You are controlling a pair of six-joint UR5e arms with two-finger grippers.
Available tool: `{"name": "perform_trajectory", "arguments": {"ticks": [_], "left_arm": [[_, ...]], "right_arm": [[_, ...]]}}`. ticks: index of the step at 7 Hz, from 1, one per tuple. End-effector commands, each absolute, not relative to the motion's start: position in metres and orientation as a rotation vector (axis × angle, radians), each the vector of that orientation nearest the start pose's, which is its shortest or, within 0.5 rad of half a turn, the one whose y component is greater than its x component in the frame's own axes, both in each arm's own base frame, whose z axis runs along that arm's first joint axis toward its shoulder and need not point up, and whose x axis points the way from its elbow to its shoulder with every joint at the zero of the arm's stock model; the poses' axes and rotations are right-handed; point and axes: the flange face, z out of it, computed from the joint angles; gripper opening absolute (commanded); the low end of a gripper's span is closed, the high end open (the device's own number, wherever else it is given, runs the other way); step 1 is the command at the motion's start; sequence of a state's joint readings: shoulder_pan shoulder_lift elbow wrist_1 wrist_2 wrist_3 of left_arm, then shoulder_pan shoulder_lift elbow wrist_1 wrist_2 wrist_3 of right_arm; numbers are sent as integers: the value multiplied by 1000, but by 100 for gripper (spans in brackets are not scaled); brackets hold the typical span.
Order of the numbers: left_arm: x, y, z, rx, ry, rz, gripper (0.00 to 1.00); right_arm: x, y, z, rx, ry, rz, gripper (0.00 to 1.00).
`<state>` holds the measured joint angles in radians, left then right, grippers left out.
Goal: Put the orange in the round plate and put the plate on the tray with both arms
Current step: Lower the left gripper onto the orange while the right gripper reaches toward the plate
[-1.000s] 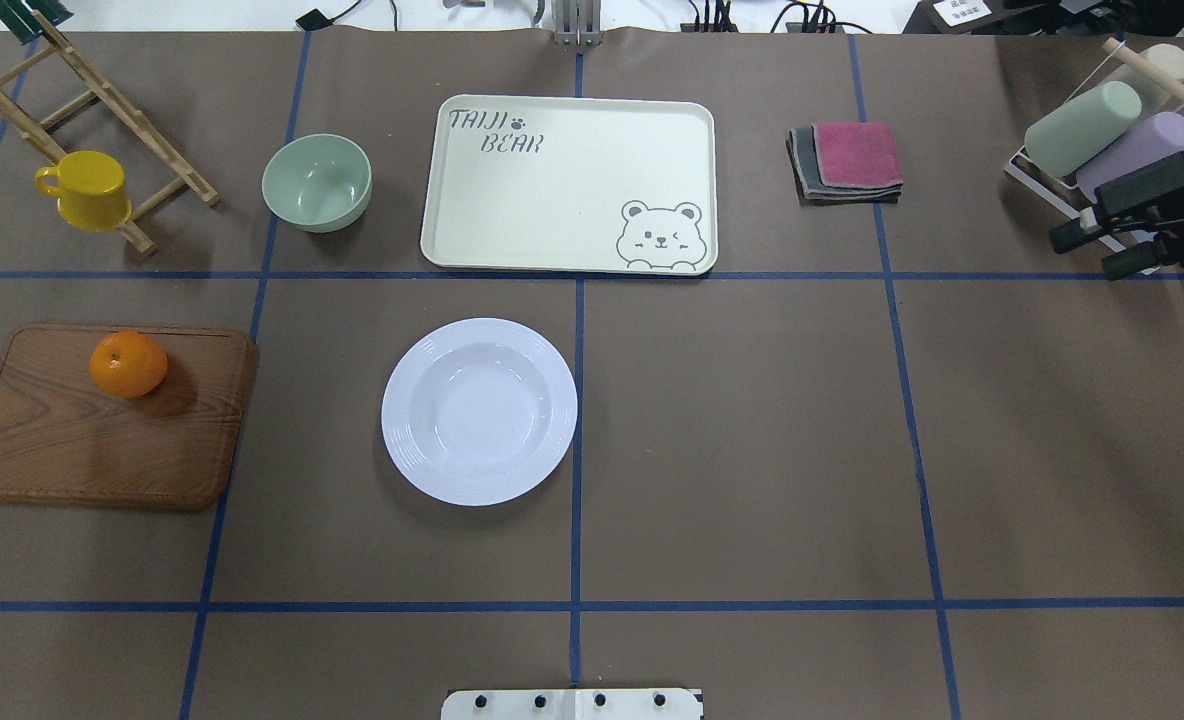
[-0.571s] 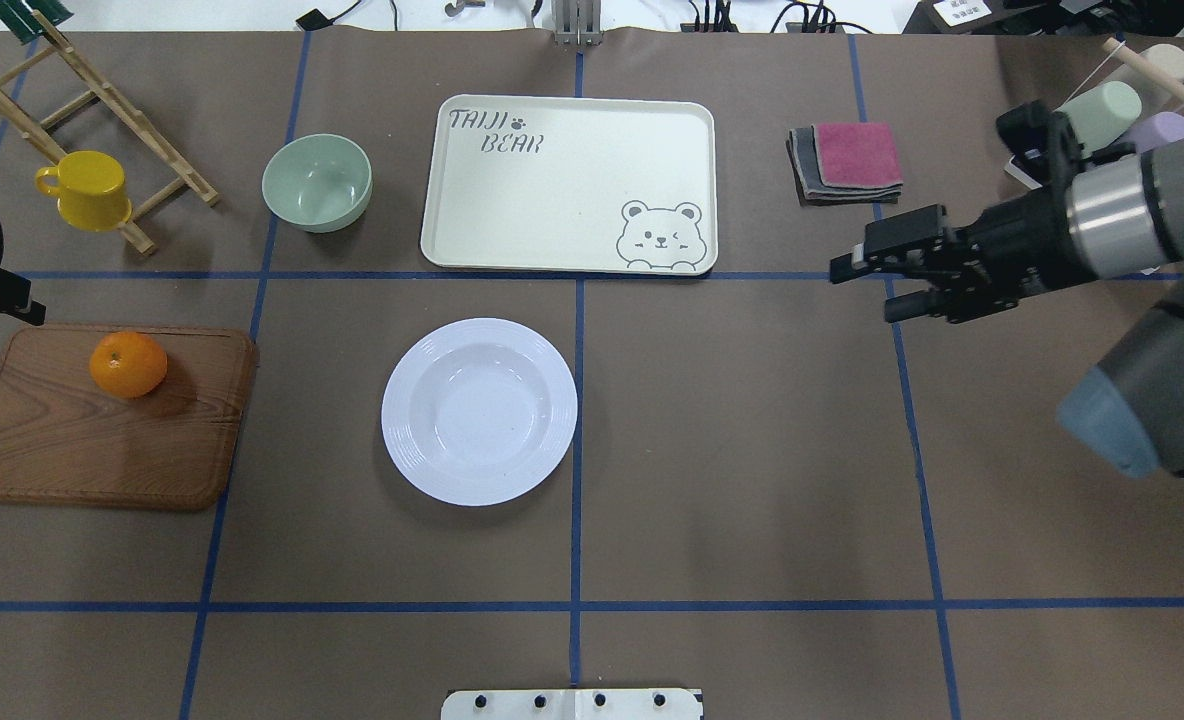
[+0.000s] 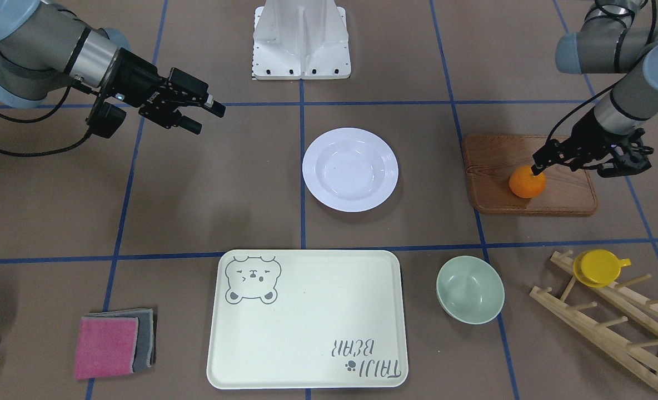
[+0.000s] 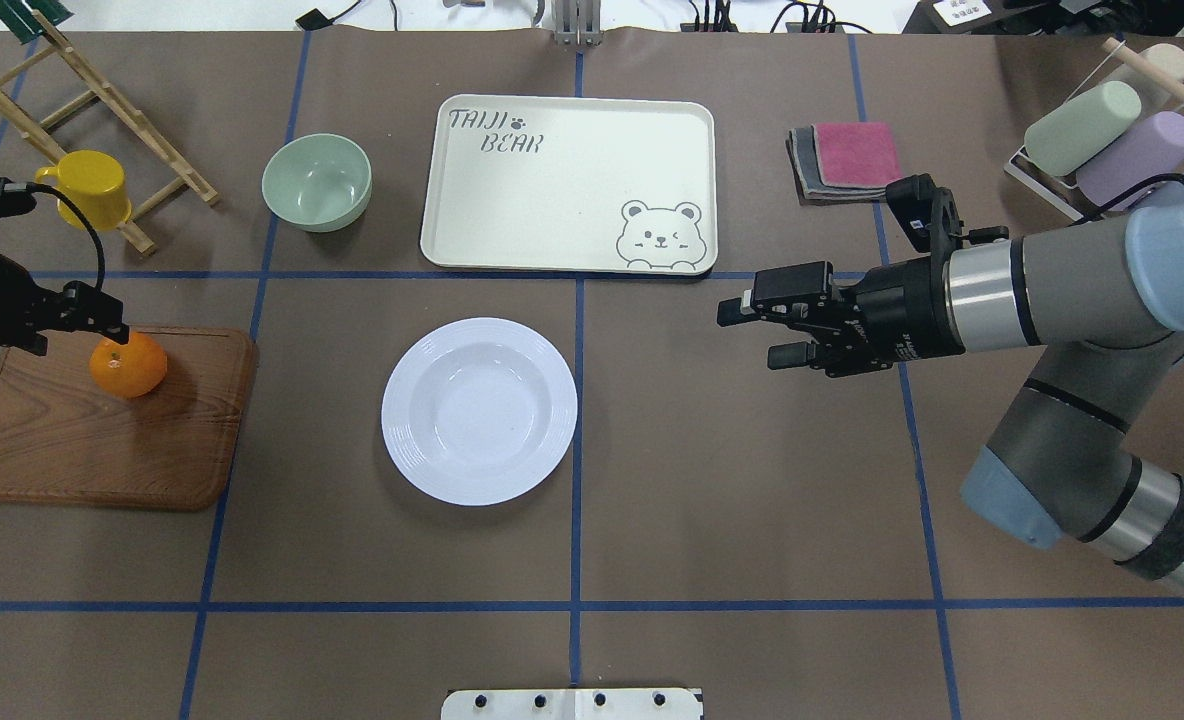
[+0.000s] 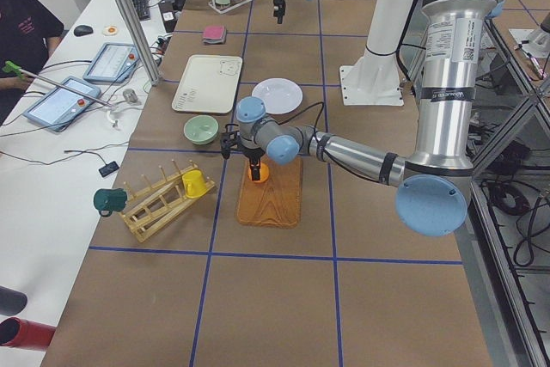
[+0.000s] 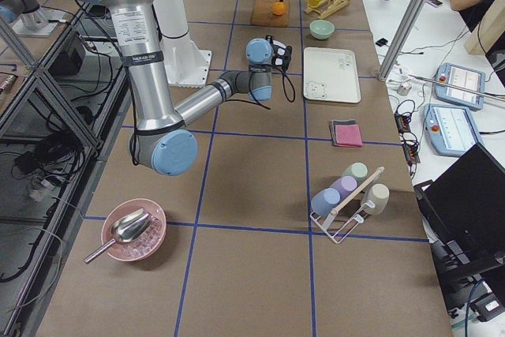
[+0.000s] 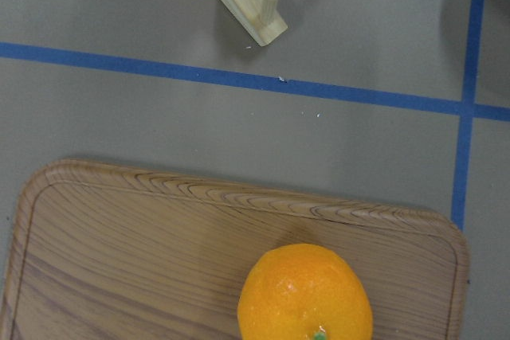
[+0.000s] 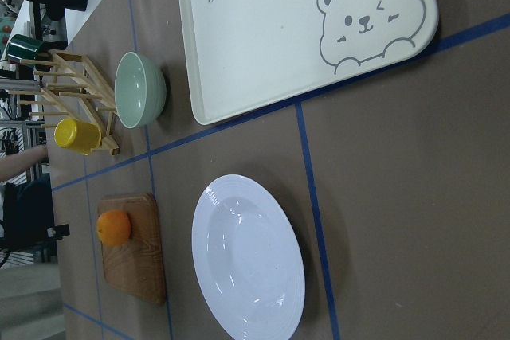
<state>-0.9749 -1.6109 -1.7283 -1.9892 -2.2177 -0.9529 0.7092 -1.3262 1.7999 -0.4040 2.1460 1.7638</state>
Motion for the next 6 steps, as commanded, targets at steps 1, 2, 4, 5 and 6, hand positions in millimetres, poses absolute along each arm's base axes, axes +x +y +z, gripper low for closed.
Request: {"name": "perform_trajectory", "arguments": {"ticks": [1,2,4,5,6], "left_arm": [[264,-488,524,-18,889,-162,99],[268,-486,526,-23,887,-155,99],[278,-483,537,-46,873,-146,99],[285,-479,537,-55,871,-135,99],[293,-476,533,-67,876,-144,97]], "right_arm": [[-360,-396,288,-10,-1641,226,100],[-361,-396,288,-11,-1640,227,100],[-360,-397,289,-10,-1639,229,100],[-361,-397,289,-12,-1639,228,100],[-361,-397,290,-11,-1638,227,100]]}}
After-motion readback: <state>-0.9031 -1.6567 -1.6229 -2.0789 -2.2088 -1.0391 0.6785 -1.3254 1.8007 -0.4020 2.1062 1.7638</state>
